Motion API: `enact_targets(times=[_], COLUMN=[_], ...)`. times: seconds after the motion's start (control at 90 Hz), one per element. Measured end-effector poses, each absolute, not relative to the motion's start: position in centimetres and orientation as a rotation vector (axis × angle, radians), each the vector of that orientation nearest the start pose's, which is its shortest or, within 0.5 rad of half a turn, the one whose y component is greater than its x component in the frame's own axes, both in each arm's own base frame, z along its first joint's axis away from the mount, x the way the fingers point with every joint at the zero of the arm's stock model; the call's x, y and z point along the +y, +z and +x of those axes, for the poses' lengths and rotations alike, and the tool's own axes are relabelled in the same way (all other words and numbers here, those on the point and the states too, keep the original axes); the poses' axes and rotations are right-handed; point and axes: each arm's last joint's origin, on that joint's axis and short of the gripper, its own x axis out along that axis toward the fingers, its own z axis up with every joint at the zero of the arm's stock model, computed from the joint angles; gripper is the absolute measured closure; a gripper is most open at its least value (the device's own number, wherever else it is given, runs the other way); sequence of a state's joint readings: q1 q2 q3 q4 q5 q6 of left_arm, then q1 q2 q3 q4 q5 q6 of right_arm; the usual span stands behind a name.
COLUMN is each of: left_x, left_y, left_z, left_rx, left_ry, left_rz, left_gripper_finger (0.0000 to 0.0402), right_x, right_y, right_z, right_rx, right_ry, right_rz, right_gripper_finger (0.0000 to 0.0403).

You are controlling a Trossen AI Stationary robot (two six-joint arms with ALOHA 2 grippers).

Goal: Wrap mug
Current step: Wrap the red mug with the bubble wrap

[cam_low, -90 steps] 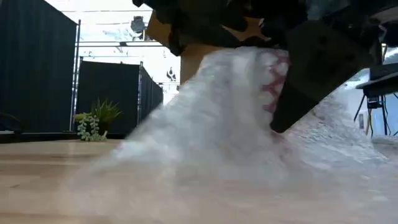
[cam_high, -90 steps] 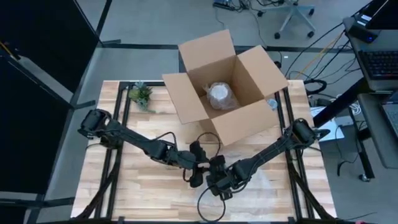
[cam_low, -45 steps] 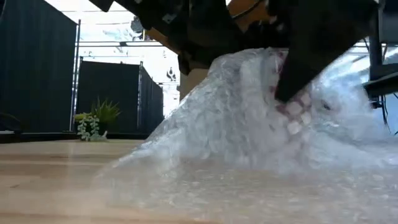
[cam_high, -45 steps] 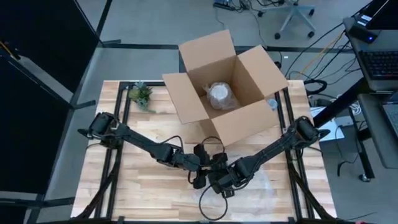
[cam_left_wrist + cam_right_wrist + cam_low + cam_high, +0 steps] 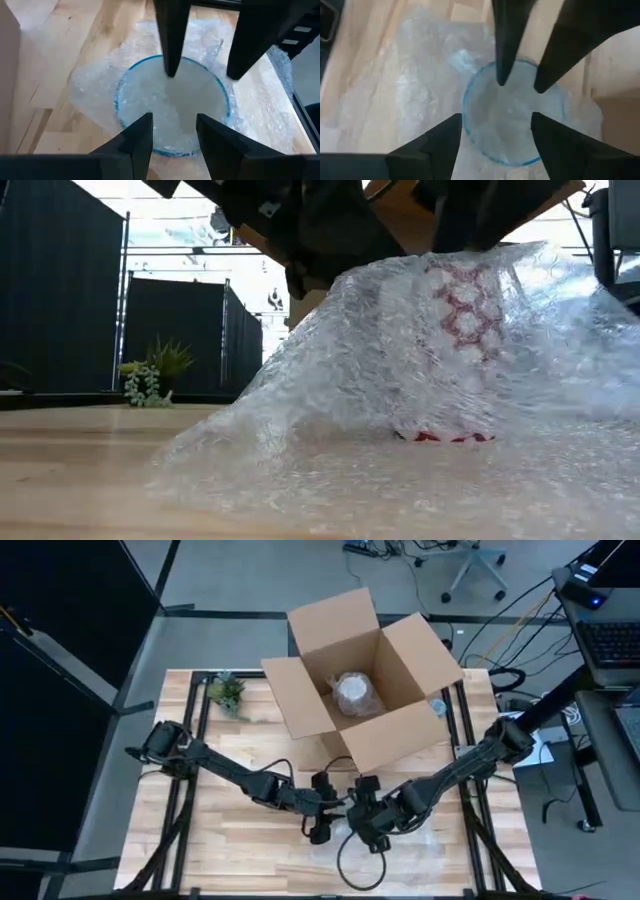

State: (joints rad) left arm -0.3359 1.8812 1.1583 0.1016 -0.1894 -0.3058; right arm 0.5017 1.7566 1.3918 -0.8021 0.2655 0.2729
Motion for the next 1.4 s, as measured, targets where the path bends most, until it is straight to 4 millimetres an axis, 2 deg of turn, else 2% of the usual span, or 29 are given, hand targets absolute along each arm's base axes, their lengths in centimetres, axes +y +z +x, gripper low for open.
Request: enact_targets(times=[0.344,0.6,0.678,0.833,0.978,1.167,1.233,1.4], left_x=[-12.8,-12.8,-12.8,-12.8,-12.8,-12.8,-12.8,-12.8], left_y=[18.1,18.2,18.2,18.2,18.2,18.2,18.2,18.2], left_z=[38.2,38.2,38.2,38.3,38.2,38.3,38.2,38.2], left_rx=[0.611,0.607,0.601,0.597,0.598,0.598,0.598,0.598], left_ry=[-0.051,-0.055,-0.054,-0.055,-0.053,-0.052,-0.052,-0.052], left_rz=[-0.137,-0.140,-0.142,-0.143,-0.142,-0.143,-0.143,-0.143], left_gripper_finger=[0.0260,0.0260,0.0260,0.0260,0.0260,0.0260,0.0260,0.0260], right_x=[17.0,17.2,17.1,16.3,15.7,15.9,16.5,18.1], right_y=[20.4,20.0,20.5,22.8,26.4,27.6,26.9,23.2], right_z=[33.7,33.8,33.6,32.5,30.9,30.2,30.5,31.8], right_rx=[1.152,1.161,1.150,1.120,1.061,1.030,1.035,1.113], right_ry=[0.008,0.016,0.021,0.045,0.076,0.088,0.089,0.082], right_rz=[-0.190,-0.190,-0.191,-0.166,-0.119,-0.042,-0.039,-0.082], right_gripper_finger=[0.0179,0.0179,0.0179,0.0179,0.0179,0.0179,0.0179,0.0179])
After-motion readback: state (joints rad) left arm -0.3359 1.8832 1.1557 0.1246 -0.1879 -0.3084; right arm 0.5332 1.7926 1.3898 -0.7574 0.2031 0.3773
